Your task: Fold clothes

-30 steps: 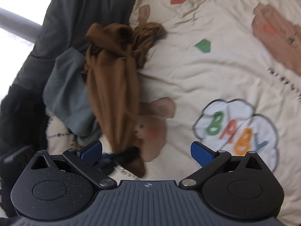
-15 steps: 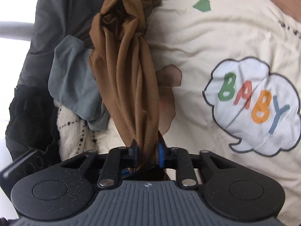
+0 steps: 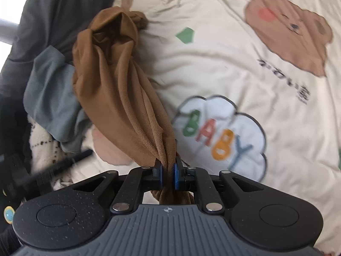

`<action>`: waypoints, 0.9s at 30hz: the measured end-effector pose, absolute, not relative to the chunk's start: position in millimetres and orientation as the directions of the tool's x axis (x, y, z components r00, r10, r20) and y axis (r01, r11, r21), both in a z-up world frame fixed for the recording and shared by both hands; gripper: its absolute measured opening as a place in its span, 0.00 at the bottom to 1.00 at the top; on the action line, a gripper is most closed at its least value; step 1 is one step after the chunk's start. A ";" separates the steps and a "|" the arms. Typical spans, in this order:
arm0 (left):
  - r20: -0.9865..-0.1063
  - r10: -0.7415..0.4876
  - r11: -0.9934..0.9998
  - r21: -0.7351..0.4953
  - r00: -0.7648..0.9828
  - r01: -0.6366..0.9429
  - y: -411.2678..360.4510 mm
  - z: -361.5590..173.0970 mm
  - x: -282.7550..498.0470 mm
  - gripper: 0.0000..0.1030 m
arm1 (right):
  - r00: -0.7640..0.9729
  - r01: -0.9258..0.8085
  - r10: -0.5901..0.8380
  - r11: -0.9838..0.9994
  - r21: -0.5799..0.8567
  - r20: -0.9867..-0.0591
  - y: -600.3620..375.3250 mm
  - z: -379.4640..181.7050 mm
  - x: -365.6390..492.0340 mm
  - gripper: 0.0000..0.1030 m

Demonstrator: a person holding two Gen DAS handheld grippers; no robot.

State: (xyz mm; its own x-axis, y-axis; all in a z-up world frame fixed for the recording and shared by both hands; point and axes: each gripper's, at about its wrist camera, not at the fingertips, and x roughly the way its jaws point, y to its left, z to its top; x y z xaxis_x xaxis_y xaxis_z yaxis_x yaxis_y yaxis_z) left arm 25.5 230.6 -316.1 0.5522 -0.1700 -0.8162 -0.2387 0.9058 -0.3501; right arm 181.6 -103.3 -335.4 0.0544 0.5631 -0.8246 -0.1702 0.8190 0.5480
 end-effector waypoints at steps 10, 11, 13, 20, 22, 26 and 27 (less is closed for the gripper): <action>-0.819 0.048 0.874 -0.243 0.572 -0.420 296.9 -338.8 60.0 0.62 | 0.002 -0.145 0.488 0.864 0.483 -0.873 -118.5 -359.5 157.8 0.10; -0.820 0.054 0.870 -0.242 0.570 -0.430 300.3 -342.1 63.6 0.62 | -0.001 -0.145 0.486 0.865 0.481 -0.874 -118.1 -359.8 157.4 0.13; -0.823 0.052 0.861 -0.250 0.566 -0.443 303.7 -349.5 70.3 0.62 | -0.004 -0.155 0.474 0.870 0.469 -0.881 -115.7 -359.4 158.0 0.27; -0.830 0.012 0.829 -0.303 0.557 -0.470 308.7 -375.8 90.1 0.62 | 0.041 -0.184 0.462 0.875 0.448 -0.886 -116.7 -345.9 170.0 0.60; -0.827 -0.002 0.825 -0.320 0.563 -0.466 310.2 -379.6 92.0 0.56 | 0.064 -0.185 0.465 0.875 0.447 -0.883 -116.2 -341.9 175.8 0.60; -0.839 0.005 0.848 -0.284 0.543 -0.448 310.3 -377.5 98.7 0.04 | 0.096 -0.204 0.477 0.868 0.452 -0.874 -107.7 -337.0 190.2 0.60; -0.835 0.002 0.853 -0.285 0.550 -0.436 309.3 -373.8 97.8 0.04 | 0.097 -0.216 0.480 0.865 0.453 -0.872 -102.8 -336.5 194.1 0.60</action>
